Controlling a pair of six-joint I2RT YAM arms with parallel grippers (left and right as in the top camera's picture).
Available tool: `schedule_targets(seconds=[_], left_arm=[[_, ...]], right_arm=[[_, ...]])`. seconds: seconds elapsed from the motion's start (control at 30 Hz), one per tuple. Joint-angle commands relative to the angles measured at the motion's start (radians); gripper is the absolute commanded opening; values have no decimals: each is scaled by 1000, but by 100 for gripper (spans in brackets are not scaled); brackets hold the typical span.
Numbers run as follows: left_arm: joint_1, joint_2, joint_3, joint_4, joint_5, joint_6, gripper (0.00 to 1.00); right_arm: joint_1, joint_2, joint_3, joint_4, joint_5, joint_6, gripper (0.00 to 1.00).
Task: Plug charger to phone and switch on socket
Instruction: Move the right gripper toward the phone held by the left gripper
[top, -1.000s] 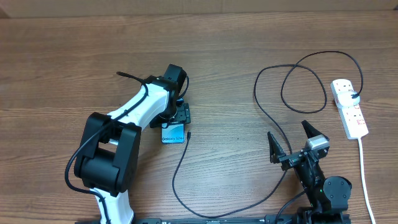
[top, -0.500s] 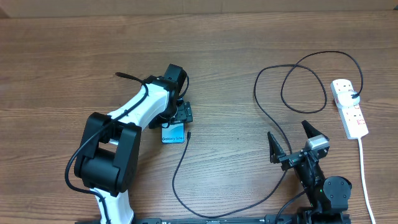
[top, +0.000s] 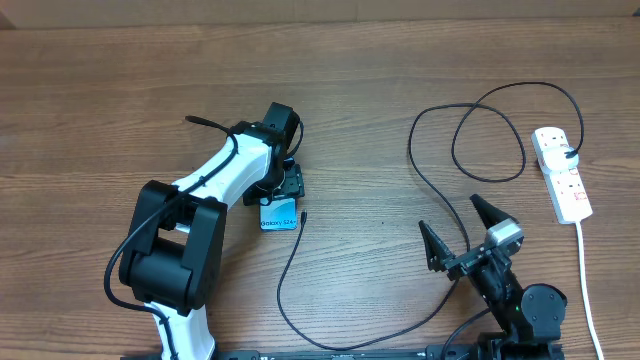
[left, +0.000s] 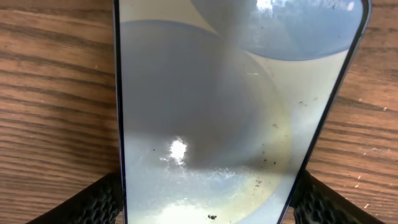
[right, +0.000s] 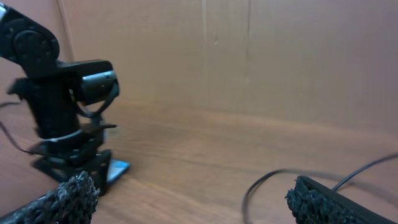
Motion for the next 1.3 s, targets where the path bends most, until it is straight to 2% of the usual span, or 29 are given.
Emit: schedule_targets(seconds=[0.0,0.2,0.33,0.43,0.5,0.67,0.7,0.77,0.97,1.13,1.27], left_arm=[[2,61,-23,0,46,42,66],[31,61,-16,-1,176,88,59],[88,61,-8,1,305,93,60],[134,61,-7,14,434,124,61],[164,61,-7,27,552,170,62],[219,61,-7,39,716,199,63],[224,61,-7,39,717,198,64],[228,61,-7,41,715,201,64],[225,61,-7,53,712,206,65],[225,61,-7,52,707,206,65],[225,61,-7,60,705,206,68]], right_arm=[[5,-6,52,-45,-14,177,100],[5,119,285,-241,81,177,100],[5,397,577,-440,89,161,100],[5,572,726,-549,48,162,100],[5,668,790,-563,-23,163,100],[5,856,826,-522,-301,177,98],[8,891,826,-518,-326,177,91],[29,990,826,-518,-328,177,83],[166,1313,826,-441,-328,187,78],[303,1571,826,-219,-328,257,80],[359,1743,826,-47,-290,393,95]])
